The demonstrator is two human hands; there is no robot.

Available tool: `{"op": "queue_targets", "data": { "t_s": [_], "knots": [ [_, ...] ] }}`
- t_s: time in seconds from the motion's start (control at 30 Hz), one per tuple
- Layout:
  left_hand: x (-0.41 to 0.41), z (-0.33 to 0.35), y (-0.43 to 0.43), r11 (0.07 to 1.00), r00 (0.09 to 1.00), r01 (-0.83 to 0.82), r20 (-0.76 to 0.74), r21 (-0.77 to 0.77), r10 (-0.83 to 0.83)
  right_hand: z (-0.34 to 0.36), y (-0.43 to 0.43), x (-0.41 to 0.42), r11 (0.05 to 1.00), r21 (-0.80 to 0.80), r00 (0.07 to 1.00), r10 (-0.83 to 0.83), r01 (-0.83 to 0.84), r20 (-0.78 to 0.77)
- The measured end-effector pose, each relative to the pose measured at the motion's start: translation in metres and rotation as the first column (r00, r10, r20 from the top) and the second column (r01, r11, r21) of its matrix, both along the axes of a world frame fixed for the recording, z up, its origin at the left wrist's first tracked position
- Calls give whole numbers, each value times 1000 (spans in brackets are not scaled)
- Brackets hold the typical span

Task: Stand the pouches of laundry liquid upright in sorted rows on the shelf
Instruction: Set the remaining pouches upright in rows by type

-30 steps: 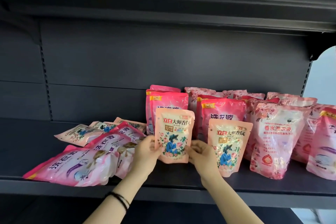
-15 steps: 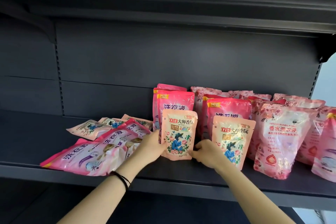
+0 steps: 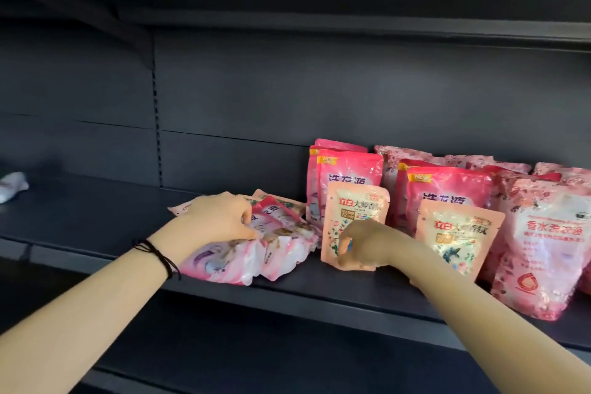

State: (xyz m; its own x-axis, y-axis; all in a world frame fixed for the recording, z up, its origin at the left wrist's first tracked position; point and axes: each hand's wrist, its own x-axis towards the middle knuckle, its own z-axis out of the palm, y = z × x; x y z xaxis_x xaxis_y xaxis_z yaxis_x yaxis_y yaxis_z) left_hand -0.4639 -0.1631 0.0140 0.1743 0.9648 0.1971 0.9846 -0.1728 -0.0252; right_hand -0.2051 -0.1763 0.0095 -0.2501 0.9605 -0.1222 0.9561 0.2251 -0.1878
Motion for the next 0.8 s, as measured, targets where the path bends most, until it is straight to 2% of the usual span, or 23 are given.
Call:
{"op": "queue_targets", "data": {
  "t_s": [0.2, 0.4, 0.63, 0.8],
  "knots": [
    [-57, 2, 18, 999, 999, -30, 16, -41, 30, 7, 26, -67, 995, 51, 996, 85, -84, -33],
    [-107, -7, 51, 992, 998, -50, 37, -112, 55, 2, 56, -122, 993, 94, 987, 78, -66, -138],
    [-158, -46, 71, 935, 968, -81, 197, -346, 157, -16, 78, -170, 993, 88, 974, 97, -80, -204],
    [-168, -67, 80, 903, 875, -16, 430, -430, 220, -23, 88, -191, 993, 29, 962, 118, -114, -246]
  ]
}}
